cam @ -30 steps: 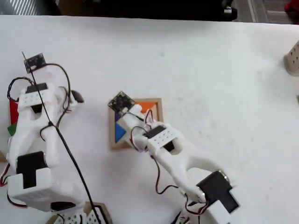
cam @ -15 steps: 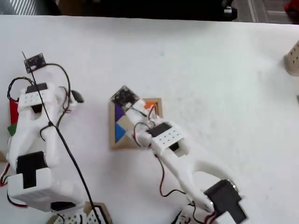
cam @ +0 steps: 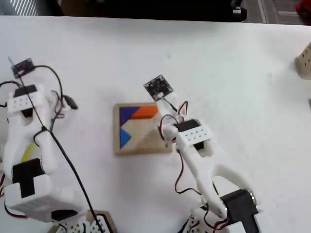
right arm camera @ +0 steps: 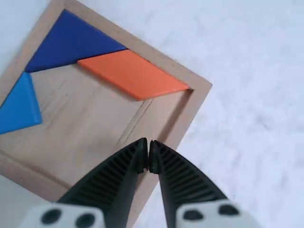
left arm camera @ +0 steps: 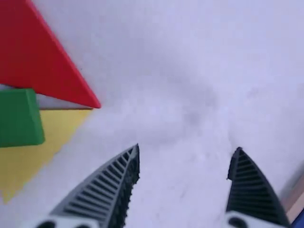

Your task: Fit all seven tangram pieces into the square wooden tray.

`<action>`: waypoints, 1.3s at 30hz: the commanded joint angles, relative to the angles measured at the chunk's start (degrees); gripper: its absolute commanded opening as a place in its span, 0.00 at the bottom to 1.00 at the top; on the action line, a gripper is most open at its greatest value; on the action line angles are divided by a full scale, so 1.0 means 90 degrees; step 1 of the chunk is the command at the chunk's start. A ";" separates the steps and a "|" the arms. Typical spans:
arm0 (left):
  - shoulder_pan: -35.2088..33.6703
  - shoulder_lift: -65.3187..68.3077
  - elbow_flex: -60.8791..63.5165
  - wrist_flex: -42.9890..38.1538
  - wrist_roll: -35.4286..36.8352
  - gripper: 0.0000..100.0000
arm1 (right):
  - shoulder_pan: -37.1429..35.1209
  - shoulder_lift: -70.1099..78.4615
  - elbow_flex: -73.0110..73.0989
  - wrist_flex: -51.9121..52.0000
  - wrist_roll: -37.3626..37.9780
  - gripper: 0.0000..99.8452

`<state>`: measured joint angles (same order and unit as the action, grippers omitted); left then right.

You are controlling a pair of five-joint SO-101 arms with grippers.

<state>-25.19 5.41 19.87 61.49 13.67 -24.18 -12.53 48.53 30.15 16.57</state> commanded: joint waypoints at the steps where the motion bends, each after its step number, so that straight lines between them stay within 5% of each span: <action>1: -0.0239 -0.0063 -0.1084 0.1123 0.0088 0.29 | 0.0083 -0.0083 0.0000 -0.0357 0.0068 0.02; 9: -0.1109 -0.0034 -0.1758 0.1973 0.0020 0.29 | 0.0151 -0.0093 0.0234 -0.0767 0.0088 0.02; 15: -0.1919 -0.0034 -0.2071 0.2667 -0.1573 0.30 | 0.0151 -0.0093 0.0234 -0.0777 0.0088 0.02; 31: -0.3951 -0.0103 -0.2510 0.3888 -0.2716 0.29 | 0.0151 -0.0083 0.0234 -0.0777 0.0088 0.02; 39: -0.4488 -0.2261 -0.1241 0.3937 -0.3487 0.29 | 0.0122 0.0239 0.0137 -0.0796 0.0088 0.02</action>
<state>-64.84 -1.19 1.32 96.84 -14.20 -23.47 -11.30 50.99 24.26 16.57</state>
